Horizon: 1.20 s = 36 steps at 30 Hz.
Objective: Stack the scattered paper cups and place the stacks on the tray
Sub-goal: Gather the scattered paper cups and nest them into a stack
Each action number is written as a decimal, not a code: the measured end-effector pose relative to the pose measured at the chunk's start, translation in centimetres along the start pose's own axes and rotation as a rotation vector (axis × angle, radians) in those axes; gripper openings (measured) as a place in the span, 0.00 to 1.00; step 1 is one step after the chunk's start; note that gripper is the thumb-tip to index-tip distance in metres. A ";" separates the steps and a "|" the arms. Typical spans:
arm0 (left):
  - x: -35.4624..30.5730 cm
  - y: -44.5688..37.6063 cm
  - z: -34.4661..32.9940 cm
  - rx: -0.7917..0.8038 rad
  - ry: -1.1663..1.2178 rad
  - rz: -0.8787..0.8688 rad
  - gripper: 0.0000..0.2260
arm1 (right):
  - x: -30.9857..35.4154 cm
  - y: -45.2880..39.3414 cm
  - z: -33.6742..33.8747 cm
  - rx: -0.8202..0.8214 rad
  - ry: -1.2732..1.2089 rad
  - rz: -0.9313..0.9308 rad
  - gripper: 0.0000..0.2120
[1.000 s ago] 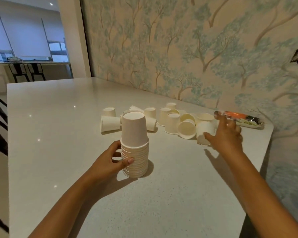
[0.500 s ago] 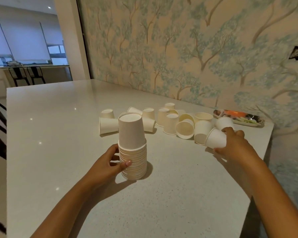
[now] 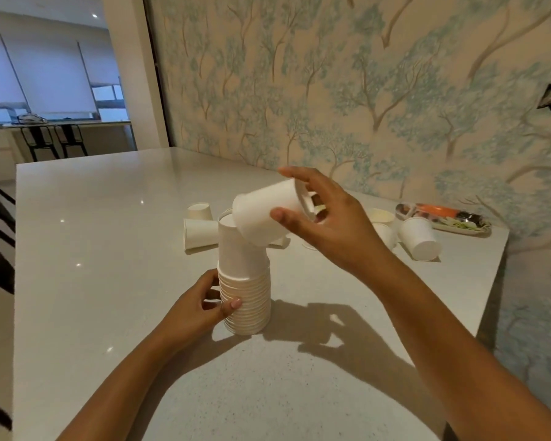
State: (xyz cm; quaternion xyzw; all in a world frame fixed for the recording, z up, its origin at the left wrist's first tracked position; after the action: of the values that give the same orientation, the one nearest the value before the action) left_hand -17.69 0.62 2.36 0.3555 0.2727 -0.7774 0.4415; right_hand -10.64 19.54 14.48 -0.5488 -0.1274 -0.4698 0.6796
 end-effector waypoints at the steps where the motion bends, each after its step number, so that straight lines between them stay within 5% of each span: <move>1: -0.1 0.0 0.1 -0.002 -0.011 -0.002 0.42 | 0.4 -0.3 -0.7 0.020 0.010 0.024 0.26; 4: -0.1 -0.2 0.3 0.007 -0.055 -0.016 0.54 | 0.9 -0.9 -2.6 0.065 0.047 0.043 0.26; 10: -0.3 -0.1 0.3 0.009 -0.066 -0.008 0.55 | 0.3 -2.0 -4.7 0.160 0.228 0.041 0.19; 16: 0.0 -0.1 0.1 0.014 0.007 -0.001 0.31 | -1.8 -0.7 -5.4 0.210 0.101 -0.034 0.19; 19: 0.1 -0.1 0.1 0.008 -0.017 0.010 0.35 | -2.9 0.6 -5.9 0.266 -0.027 -0.112 0.30; 21: 0.3 -0.2 0.0 -0.009 -0.023 0.014 0.28 | -3.7 1.7 -6.3 0.225 -0.063 -0.173 0.39; 25: 0.7 -0.4 0.1 -0.025 -0.073 0.012 0.28 | -6.0 3.4 -7.1 0.247 -0.080 -0.359 0.46; 29: 0.6 -0.5 -0.3 -0.047 -0.072 0.018 0.30 | -6.9 4.9 -8.3 0.346 -0.116 -0.473 0.47; 36: -1.1 -0.6 -3.4 -0.099 0.046 0.051 0.21 | -7.1 4.3 -7.7 0.210 -0.089 -0.475 0.46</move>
State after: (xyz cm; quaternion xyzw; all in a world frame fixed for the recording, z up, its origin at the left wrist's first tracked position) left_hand -16.74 3.93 1.25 0.3579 0.3119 -0.7431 0.4716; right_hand -13.71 16.18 4.09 -0.4501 -0.3303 -0.5760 0.5971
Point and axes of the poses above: each hand's wrist, its own y-axis away from the middle knuckle, its own z-axis out of the back of the hand, x = y × z, the point moved 3 cm from there along -y, towards the middle knuckle, and after that the axes turned 10 degrees about -y, right-handed, at the moved point
